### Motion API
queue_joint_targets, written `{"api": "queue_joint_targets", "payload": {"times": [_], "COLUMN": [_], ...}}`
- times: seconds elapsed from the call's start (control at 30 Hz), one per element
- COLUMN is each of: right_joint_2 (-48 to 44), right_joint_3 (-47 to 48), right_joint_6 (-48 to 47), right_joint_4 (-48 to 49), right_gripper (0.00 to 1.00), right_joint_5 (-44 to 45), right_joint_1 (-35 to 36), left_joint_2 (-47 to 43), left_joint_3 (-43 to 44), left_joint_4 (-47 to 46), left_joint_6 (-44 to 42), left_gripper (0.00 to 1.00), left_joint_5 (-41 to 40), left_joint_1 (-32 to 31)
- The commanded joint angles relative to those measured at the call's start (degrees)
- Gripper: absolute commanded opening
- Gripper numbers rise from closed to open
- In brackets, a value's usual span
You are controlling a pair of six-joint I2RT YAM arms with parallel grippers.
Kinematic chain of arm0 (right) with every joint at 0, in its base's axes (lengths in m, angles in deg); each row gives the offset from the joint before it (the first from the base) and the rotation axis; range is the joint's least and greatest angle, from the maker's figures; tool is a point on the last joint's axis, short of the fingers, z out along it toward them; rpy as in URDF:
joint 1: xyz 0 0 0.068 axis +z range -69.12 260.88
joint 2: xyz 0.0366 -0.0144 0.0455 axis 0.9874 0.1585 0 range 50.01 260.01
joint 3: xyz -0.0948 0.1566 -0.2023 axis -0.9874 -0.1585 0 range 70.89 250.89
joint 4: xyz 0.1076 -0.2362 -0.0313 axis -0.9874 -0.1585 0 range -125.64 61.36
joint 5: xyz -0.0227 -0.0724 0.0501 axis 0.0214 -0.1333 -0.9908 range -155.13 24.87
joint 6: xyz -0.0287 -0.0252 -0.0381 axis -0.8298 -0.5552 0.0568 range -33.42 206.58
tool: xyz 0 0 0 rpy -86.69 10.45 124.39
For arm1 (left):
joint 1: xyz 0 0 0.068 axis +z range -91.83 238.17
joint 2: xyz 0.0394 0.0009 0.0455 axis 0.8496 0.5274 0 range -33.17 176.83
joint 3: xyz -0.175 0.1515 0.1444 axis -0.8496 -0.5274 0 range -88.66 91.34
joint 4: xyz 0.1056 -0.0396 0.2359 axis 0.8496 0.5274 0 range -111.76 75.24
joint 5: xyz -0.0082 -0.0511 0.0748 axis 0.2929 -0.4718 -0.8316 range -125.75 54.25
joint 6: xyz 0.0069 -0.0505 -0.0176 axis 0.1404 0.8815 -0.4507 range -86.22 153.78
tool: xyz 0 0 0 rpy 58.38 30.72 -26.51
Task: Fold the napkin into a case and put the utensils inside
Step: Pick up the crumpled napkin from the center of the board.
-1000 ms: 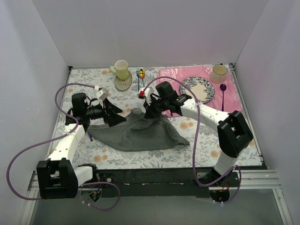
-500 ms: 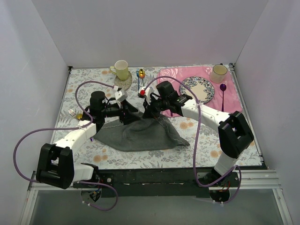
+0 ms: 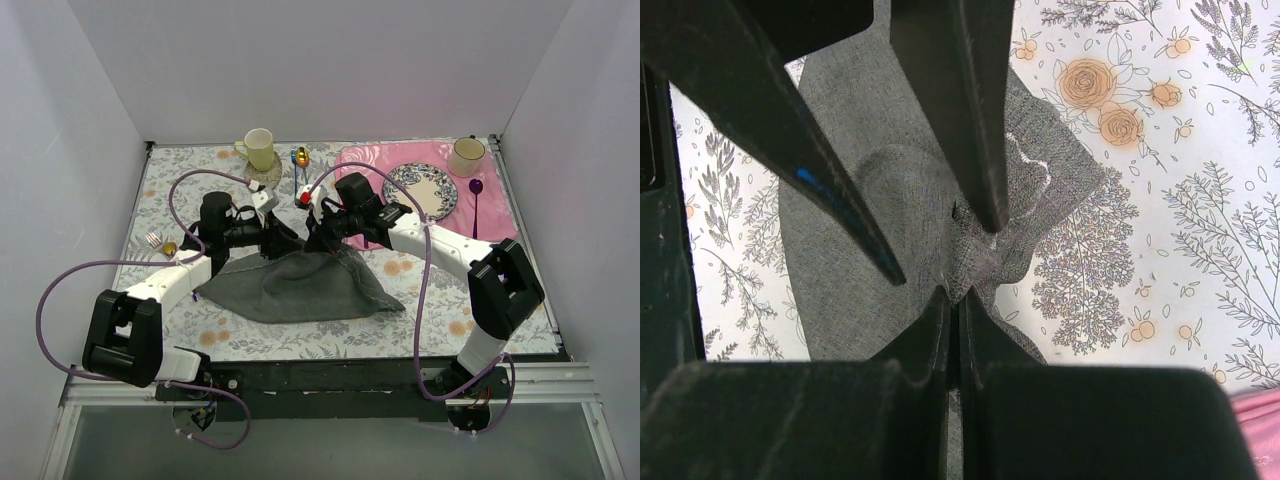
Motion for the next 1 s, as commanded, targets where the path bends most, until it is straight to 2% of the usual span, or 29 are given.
{"api": "queue_joint_targets", "payload": {"times": [0.0,0.13,0.27,0.3,0.33,0.4,0.43,0.5,0.53,0.57,0.67,0.8,0.97], "right_joint_2": [-2.42,-2.24,-2.51,-2.51,-2.59,-2.86,-3.03,-3.65,-4.00,-4.87,-6.80,-9.18,-10.07], "right_joint_3": [-0.29,-0.03,-0.11,-0.20,-0.29,-0.38,-0.46,-0.55,-0.55,-0.81,-0.73,-1.08,0.32], "right_joint_6": [-0.33,-0.60,-0.68,-0.60,-0.60,-0.51,-0.60,-0.77,-0.86,-0.86,-3.49,-8.41,-16.57], "right_joint_4": [2.70,2.35,2.44,2.53,2.53,2.44,1.92,1.13,0.77,-0.10,-3.08,-6.51,-12.67], "right_gripper": [0.01,0.01,0.02,0.02,0.03,0.13,0.20,0.51,0.68,0.91,0.96,0.94,0.92], "right_joint_5": [-0.86,-0.51,-0.59,-0.51,-0.42,-0.16,0.02,0.28,0.54,1.16,-0.06,-7.08,-16.84], "right_joint_1": [-0.18,-0.18,-0.18,-0.09,-0.09,-0.18,-0.27,-0.88,-1.23,-1.67,-4.22,-7.29,-7.39], "left_joint_2": [-0.19,-0.28,0.07,0.07,-0.02,-0.72,-1.24,-2.91,-3.35,-3.97,-6.25,-8.28,-13.54], "left_joint_3": [1.69,1.60,1.86,2.12,2.12,1.95,1.60,1.16,0.98,0.89,0.63,0.72,-0.25], "left_joint_4": [0.52,0.70,1.57,1.84,2.02,2.11,2.11,2.37,3.33,3.60,5.00,7.72,15.28], "left_joint_6": [-1.18,-1.88,-2.23,-2.41,-2.41,-2.58,-2.76,-3.37,-4.77,-5.39,-8.46,-13.73,-30.31], "left_gripper": [0.36,0.30,0.19,0.12,0.08,0.00,0.00,0.00,0.00,0.00,0.00,0.00,0.00], "left_joint_5": [1.47,1.39,1.47,1.73,1.74,0.87,0.60,0.33,0.07,0.07,1.03,2.17,1.30], "left_joint_1": [-1.82,-2.44,-2.71,-2.88,-2.80,-2.88,-2.88,-2.88,-2.88,-2.88,-2.88,-3.23,-6.22]}}
